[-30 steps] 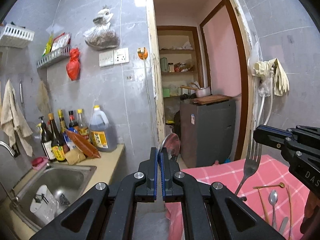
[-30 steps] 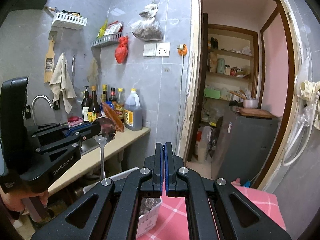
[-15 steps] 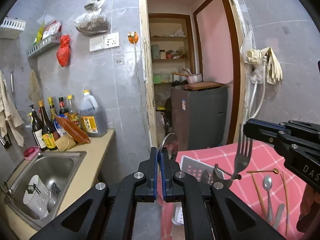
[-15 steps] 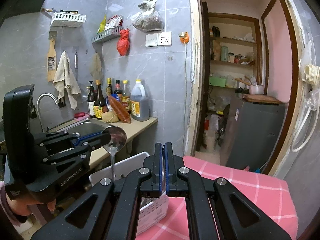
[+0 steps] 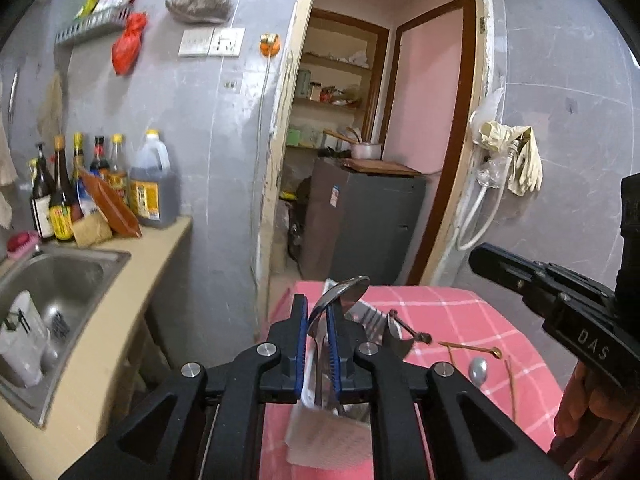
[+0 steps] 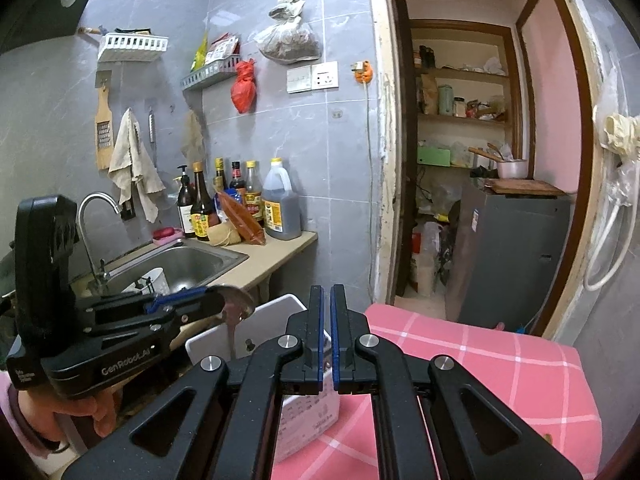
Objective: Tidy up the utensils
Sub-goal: 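Open the left tool over the basket while the right tool releases the fork into it, then move both tools back over the chopsticks and gold spoon, then grasp a wooden chopstick with the left tool while the right tool grasps the gold spoon handle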
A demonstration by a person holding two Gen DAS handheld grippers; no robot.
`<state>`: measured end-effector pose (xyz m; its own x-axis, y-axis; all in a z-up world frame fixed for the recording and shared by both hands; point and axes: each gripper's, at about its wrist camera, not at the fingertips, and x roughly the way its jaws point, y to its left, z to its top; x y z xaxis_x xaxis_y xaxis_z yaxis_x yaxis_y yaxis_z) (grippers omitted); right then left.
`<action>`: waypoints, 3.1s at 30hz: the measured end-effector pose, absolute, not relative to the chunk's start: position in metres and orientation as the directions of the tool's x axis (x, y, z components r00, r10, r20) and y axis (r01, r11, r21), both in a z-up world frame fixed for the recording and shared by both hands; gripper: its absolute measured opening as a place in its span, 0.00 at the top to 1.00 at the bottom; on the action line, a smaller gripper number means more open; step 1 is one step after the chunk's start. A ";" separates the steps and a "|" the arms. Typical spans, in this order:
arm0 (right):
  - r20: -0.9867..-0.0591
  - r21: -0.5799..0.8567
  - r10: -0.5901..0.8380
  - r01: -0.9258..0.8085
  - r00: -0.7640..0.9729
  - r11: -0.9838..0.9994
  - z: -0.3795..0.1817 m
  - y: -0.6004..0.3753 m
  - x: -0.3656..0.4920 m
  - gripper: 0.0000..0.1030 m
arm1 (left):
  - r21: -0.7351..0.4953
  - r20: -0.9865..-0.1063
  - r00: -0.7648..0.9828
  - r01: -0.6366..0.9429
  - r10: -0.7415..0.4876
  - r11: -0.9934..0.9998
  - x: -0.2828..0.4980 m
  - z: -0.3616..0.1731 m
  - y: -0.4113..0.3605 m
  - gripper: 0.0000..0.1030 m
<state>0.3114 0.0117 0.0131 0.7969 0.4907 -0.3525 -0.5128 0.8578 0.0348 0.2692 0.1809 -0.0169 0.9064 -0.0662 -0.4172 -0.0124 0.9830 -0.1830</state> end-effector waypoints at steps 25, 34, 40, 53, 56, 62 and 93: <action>-0.267 0.163 0.237 -0.199 0.934 0.966 0.014 -0.122 0.262 0.04 | -0.225 -0.305 0.952 -0.042 -0.029 0.974 0.233 0.005 0.127 0.00; -0.276 0.141 0.142 -0.106 0.950 0.984 0.007 -0.180 0.242 0.01 | -0.141 -0.274 0.960 0.021 -0.060 0.990 0.225 0.004 0.068 0.00; -0.305 0.118 0.102 -0.069 0.947 0.991 -0.004 -0.211 0.236 0.01 | -0.123 -0.291 0.949 0.086 -0.119 0.989 0.228 -0.006 0.032 0.00; -0.407 0.102 0.074 -0.036 0.910 0.994 -0.053 -0.258 0.261 0.01 | -0.093 -0.376 0.915 0.119 -0.146 0.988 0.257 -0.048 -0.024 0.00; -0.443 0.110 0.088 -0.044 0.892 0.993 -0.071 -0.264 0.274 0.01 | -0.093 -0.415 0.897 0.126 -0.154 0.988 0.269 -0.061 -0.031 0.00; -0.506 0.164 0.147 -0.073 0.850 0.984 -0.104 -0.277 0.300 0.01 | -0.126 -0.515 0.828 0.182 -0.221 0.975 0.297 -0.091 -0.041 0.00; -0.754 0.190 0.375 -0.367 0.539 0.910 -0.191 -0.225 0.449 0.61 | -0.222 -0.806 0.524 0.164 -0.276 0.961 0.411 -0.167 -0.050 0.71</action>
